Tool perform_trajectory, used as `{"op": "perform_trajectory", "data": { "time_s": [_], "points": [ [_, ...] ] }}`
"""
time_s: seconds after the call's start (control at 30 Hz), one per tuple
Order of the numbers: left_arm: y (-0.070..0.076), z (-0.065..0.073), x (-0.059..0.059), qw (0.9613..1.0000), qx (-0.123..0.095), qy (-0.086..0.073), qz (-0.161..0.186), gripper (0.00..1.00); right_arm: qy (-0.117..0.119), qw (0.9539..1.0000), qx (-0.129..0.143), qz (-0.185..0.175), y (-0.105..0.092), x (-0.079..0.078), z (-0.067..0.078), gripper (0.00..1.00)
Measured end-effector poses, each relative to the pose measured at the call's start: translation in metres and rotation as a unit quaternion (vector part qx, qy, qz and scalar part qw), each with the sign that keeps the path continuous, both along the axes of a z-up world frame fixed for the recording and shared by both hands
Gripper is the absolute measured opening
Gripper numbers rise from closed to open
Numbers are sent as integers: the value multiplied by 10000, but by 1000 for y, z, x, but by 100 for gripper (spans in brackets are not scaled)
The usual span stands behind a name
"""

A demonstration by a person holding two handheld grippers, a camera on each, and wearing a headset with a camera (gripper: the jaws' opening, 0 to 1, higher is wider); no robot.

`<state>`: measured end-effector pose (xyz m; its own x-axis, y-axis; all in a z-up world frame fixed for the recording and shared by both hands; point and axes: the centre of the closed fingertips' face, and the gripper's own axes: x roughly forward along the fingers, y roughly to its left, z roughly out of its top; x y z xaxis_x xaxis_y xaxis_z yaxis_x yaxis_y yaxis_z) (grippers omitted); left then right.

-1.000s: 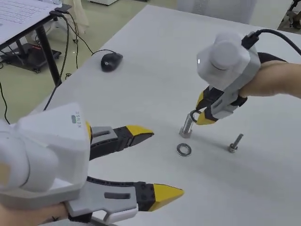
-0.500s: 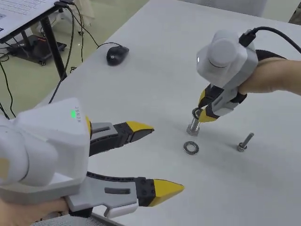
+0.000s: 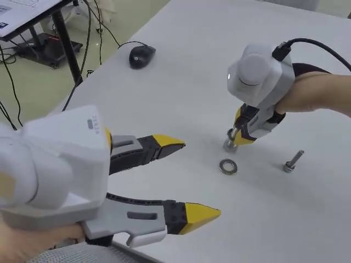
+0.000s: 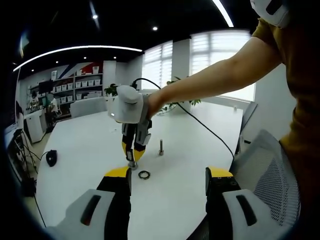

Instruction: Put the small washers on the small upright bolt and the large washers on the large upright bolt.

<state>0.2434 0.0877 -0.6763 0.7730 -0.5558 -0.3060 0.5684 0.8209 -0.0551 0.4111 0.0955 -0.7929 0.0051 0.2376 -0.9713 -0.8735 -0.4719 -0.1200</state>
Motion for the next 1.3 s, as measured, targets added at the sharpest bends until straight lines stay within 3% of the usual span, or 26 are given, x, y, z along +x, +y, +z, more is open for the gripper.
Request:
{"op": "perform_trajectory", "data": {
  "time_s": [0.13, 0.37, 0.63, 0.97, 1.3],
  "points": [
    [1, -2, 0, 10000, -20, 16, 16, 59, 8, 10000, 6, 52, -1, 0, -12, 22],
    [1, -1, 1, 10000, -41, -3, 24, 59, 114, 9999, 31, 3, 0, 1, -18, 23],
    [0, -2, 1, 10000, -32, 14, 13, 59, 150, 9998, 124, 22, -2, 5, -16, 24],
    [-2, -1, -1, 10000, 15, 18, -49, 59, 142, 9992, 295, -217, -17, 9, 2, 26],
    [-12, 0, -9, 9999, 58, 5, -151, 59, 297, 9985, 266, -385, -44, -10, -1, 26]
  ]
}}
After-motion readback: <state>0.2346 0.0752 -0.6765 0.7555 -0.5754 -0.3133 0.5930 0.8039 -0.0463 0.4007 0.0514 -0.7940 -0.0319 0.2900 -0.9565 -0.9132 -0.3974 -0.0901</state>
